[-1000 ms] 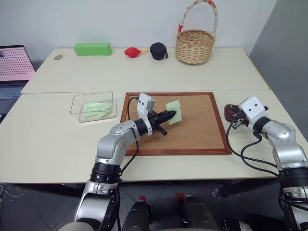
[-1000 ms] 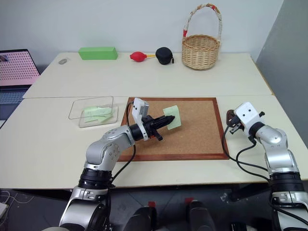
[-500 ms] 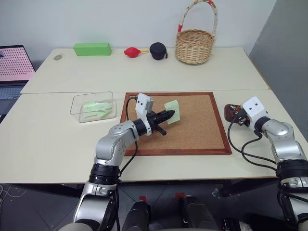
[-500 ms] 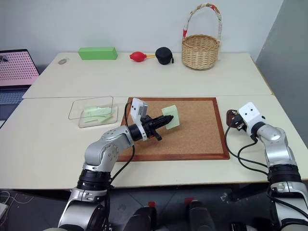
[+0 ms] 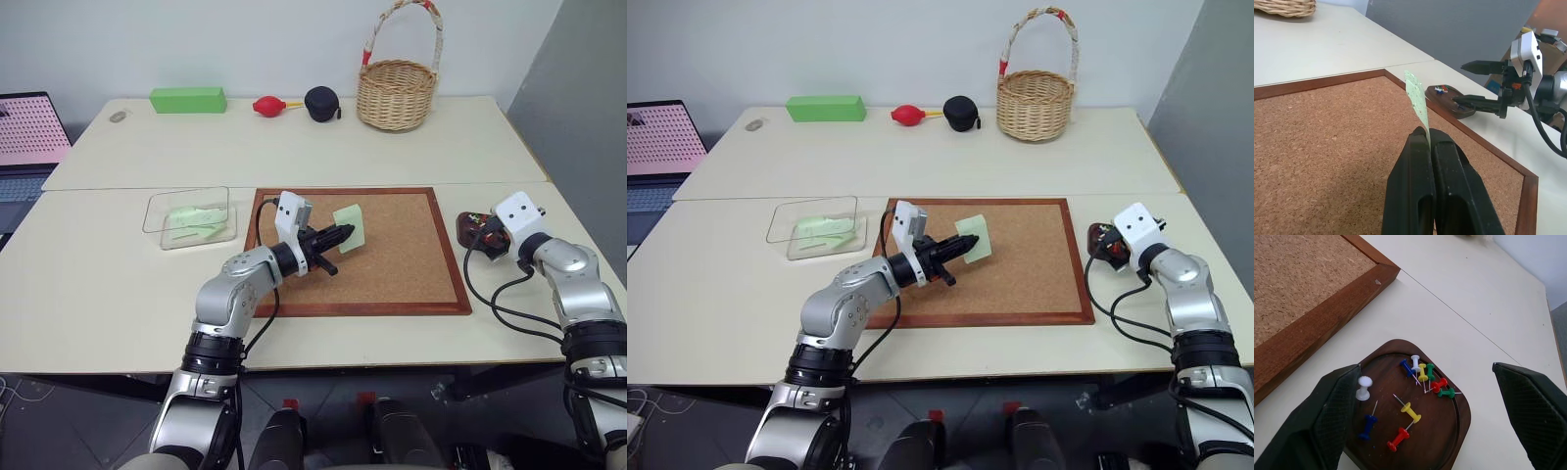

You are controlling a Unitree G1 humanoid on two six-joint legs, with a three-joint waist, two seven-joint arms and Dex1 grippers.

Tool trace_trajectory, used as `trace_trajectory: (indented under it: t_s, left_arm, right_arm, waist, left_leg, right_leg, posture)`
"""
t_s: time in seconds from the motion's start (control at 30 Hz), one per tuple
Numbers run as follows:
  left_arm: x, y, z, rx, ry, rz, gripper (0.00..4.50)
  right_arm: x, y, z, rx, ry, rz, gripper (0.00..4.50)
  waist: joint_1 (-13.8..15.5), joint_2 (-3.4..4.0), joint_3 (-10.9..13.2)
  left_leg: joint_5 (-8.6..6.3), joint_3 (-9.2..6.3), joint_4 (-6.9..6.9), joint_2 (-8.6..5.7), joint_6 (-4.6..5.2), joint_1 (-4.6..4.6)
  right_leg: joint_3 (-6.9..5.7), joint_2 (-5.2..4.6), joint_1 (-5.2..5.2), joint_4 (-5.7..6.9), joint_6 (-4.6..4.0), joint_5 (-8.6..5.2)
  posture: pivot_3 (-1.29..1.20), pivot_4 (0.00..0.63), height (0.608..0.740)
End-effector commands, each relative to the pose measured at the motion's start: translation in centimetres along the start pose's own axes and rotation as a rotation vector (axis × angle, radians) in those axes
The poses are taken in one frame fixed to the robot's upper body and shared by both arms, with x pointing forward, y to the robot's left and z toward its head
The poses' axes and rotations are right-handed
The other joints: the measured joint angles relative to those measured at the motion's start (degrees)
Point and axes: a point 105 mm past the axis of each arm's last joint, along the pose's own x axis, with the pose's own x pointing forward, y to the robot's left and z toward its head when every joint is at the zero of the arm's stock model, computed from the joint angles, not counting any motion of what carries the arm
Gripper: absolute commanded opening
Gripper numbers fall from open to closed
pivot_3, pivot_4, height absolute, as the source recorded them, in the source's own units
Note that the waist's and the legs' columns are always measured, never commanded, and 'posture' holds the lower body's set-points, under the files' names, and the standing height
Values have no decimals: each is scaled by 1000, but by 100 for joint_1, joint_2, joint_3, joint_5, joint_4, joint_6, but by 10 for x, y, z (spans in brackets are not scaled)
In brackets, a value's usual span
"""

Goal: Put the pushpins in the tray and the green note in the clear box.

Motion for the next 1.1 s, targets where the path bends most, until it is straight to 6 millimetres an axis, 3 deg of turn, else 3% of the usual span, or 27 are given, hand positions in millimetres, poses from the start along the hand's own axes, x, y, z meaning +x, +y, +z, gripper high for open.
trace_trajectory:
  t_s: [0.03,0.4,0.57,0.7,0.8,0.9,1.1]
  left_arm:
    - [3,-4,12,41,-34,-23,0]
    - [4,-5,12,43,-35,-24,0]
    - [2,-3,15,46,-41,-20,0]
    - [-1,-1,28,86,-67,-4,0]
    - [-15,5,60,187,-109,56,0]
    - [-42,24,80,288,-95,165,0]
    - [-103,70,107,436,-7,425,0]
  right_arm:
    - [-6,-18,9,-12,-23,-50,4452]
    - [-6,-29,7,-20,-1,-113,4452]
    - [-9,-26,26,80,-125,-97,4452]
    - [-15,-13,52,133,-270,-7,4452]
    - [-24,28,94,99,-429,239,4452]
    - [-33,64,123,74,-510,451,4452]
    - [-47,105,148,61,-540,712,4452]
  waist:
    - [0,0,0]
    - [0,0,0]
    - [-2,0,0]
    - [-7,0,0]
    - [-14,-1,1]
    - [-95,-1,1]
    - [-99,-2,2]
  left_leg:
    - [0,0,0,0,0,0]
    - [0,1,0,0,0,0]
    - [0,2,1,0,0,0]
    - [0,1,1,1,0,0]
    - [0,0,2,-1,0,0]
    - [0,-6,1,10,0,0]
    - [0,-13,4,7,0,2]
  right_leg:
    - [0,0,0,0,0,0]
    - [1,0,0,0,0,0]
    - [1,0,0,0,1,0]
    - [1,1,0,1,1,1]
    - [0,0,2,0,2,1]
    - [-3,9,-1,3,1,0]
    - [-10,7,1,3,0,0]
  posture:
    - [0,150,740]
    - [0,150,740]
    - [0,150,740]
    - [0,150,740]
    - [0,150,740]
    - [0,150,740]
    - [0,150,740]
